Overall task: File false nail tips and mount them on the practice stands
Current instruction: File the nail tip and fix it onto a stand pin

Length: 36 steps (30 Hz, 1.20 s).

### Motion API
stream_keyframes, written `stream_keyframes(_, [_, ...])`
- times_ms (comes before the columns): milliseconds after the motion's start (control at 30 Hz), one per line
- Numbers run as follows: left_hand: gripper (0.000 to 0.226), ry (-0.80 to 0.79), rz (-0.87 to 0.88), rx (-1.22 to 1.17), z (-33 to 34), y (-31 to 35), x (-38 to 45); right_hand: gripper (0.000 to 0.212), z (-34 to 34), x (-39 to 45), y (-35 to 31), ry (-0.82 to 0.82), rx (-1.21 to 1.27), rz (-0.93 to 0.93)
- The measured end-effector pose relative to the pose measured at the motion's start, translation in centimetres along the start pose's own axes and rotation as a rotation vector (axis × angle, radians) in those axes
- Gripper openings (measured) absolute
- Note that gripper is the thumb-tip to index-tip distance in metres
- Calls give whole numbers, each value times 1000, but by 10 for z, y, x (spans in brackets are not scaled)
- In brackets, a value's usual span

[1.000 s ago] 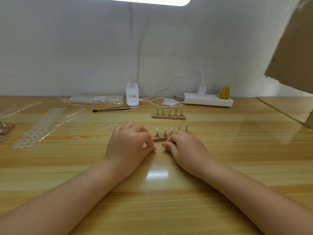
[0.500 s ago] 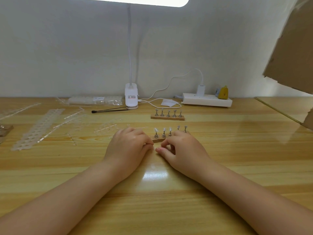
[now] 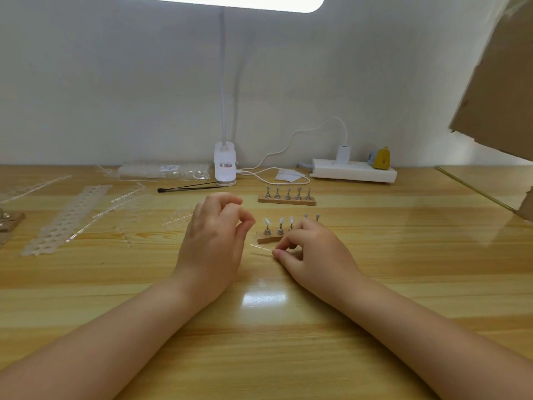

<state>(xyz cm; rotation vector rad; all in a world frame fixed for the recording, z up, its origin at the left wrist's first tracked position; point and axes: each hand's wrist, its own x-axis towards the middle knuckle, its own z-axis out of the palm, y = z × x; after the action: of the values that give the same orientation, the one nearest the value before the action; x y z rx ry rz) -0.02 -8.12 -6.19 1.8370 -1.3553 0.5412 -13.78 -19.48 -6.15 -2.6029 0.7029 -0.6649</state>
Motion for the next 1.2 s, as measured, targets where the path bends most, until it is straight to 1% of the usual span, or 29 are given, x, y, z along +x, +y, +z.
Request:
stream_keyframes(67, [4, 3, -5, -81, 0, -1, 0, 17, 0, 0, 0, -8, -2, -5])
stream_keyframes(200, [8, -52, -150, -304, 0, 0, 0, 22, 0, -2, -1, 57, -6, -26])
stream_keyframes(267, [14, -66, -188, -357, 1, 1, 0, 20, -2, -4, -2, 112, 47, -50])
stream_keyframes(333, [14, -69, -201, -407, 1, 4, 0, 16, -2, -5, -5, 137, 170, -69])
stream_keyframes(367, [12, -61, -184, -404, 1, 4, 0, 14, -2, -6, -7, 134, 249, -62])
stream_keyframes(433, [5, -32, -94, -333, 1, 6, -2, 11, -1, -7, -11, 100, 413, -17])
stream_keyframes(500, [5, -24, 10, -276, 1, 8, -3, 10, 0, -7, -12, 37, 553, 24])
stream_keyframes(567, [6, -33, 82, -258, 1, 8, -4, 11, 1, -8, -13, -13, 640, 38])
stream_keyframes(667, [12, -37, 116, -251, 1, 8, -5, 14, 1, -7, -12, -48, 730, 89])
stream_keyframes(800, [22, -58, 116, -299, 1, 9, -5, 14, -1, -5, -10, -50, 870, 148])
stream_keyframes(933, [42, -150, 39, -448, -1, 9, -4, 12, -1, -3, -9, -26, 975, 232])
stream_keyframes(1100, [45, -200, -139, -619, -2, 11, -2, 7, 0, -2, -9, -7, 939, 228])
stream_keyframes(1200, [46, -210, -164, -666, -2, 12, -2, 7, 0, -2, -8, 15, 893, 219])
